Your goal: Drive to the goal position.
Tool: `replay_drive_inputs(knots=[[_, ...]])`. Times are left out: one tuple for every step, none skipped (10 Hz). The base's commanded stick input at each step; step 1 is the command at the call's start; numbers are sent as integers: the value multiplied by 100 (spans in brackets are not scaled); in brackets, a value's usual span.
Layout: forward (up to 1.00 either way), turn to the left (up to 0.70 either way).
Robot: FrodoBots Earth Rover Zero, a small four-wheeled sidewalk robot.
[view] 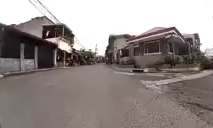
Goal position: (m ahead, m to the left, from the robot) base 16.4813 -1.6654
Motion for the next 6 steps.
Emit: replay_drive_inputs(knots=[[100,0],[100,0],[100,0],[100,0],[100,0],[100,0]])
